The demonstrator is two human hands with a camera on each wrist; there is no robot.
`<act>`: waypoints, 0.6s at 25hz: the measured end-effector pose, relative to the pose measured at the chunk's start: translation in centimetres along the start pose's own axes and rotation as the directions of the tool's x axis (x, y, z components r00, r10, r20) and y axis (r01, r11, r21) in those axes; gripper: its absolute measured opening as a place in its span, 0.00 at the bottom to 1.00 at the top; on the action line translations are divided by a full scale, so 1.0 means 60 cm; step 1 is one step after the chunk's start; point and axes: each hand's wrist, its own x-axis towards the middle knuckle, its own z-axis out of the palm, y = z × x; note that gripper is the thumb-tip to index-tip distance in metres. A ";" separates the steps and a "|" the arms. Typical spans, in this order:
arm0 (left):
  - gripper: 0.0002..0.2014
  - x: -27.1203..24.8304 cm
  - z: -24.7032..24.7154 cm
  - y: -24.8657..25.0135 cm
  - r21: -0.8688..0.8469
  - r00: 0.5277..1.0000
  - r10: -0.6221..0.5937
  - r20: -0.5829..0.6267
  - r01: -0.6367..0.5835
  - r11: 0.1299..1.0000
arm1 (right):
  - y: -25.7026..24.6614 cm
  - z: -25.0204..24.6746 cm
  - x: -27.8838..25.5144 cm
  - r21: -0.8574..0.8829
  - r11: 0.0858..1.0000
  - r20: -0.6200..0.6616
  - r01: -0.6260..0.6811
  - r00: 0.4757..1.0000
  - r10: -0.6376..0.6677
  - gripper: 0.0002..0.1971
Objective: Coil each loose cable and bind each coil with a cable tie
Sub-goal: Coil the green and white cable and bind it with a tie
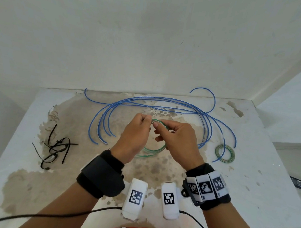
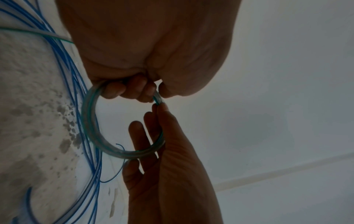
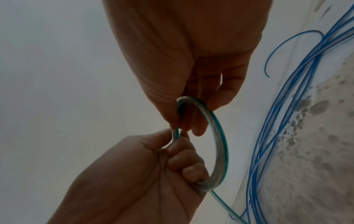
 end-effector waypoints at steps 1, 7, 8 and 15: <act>0.12 0.001 0.002 -0.001 0.000 1.000 -0.006 -0.002 0.006 1.000 | 0.000 -0.001 0.002 -0.006 1.000 -0.008 0.007 1.000 -0.007 0.04; 0.14 -0.013 -0.031 0.020 0.333 0.984 0.107 0.144 -0.150 0.931 | 0.010 -0.017 0.010 -0.020 1.000 -0.054 -0.011 0.998 0.010 0.07; 0.15 -0.016 -0.039 0.026 0.482 0.978 0.107 0.178 -0.181 0.857 | 0.012 -0.019 0.010 -0.022 1.000 -0.045 -0.022 0.999 0.021 0.07; 0.11 0.007 -0.065 0.020 0.512 0.920 0.169 0.353 -0.342 0.788 | 0.014 -0.027 0.005 0.033 0.993 0.038 -0.113 0.993 0.112 0.07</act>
